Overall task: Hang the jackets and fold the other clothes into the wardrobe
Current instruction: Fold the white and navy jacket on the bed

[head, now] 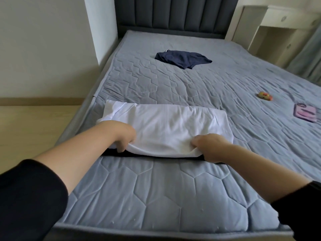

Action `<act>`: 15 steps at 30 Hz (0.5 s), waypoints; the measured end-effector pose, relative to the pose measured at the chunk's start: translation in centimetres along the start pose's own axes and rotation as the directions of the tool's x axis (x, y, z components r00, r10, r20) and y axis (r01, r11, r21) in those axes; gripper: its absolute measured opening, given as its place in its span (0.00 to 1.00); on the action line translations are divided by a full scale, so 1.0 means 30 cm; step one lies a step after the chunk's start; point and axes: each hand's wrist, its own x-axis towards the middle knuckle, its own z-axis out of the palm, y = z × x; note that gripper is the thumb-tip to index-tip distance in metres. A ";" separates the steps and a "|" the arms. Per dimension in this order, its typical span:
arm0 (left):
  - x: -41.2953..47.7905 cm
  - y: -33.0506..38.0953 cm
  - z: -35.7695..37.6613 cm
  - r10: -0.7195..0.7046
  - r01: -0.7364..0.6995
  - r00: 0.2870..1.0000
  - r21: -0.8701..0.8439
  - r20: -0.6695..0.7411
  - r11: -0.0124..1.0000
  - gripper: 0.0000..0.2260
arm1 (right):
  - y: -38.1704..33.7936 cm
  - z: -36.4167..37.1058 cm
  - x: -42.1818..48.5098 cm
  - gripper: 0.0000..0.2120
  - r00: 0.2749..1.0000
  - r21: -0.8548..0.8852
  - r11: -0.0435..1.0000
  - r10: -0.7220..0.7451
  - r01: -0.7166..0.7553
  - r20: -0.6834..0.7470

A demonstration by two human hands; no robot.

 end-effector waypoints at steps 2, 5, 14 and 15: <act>-0.006 0.019 -0.031 0.033 -0.016 0.995 -0.174 0.095 0.985 0.12 | 0.008 -0.022 0.008 0.07 0.995 0.159 0.987 0.000 -0.015 0.097; 0.031 0.078 -0.057 0.059 -0.155 0.972 -0.432 -0.227 0.889 0.16 | 0.037 -0.069 0.030 0.11 0.988 0.554 0.832 -0.056 -0.035 0.147; 0.275 0.083 0.037 -0.257 0.023 0.797 -0.397 -0.547 0.917 0.25 | 0.016 0.052 0.204 0.26 0.924 0.429 0.864 0.354 -0.262 -0.147; 0.296 0.048 0.050 -0.307 0.061 0.786 -0.428 -0.536 0.902 0.25 | 0.012 0.064 0.226 0.27 0.901 0.436 0.842 0.412 -0.319 -0.135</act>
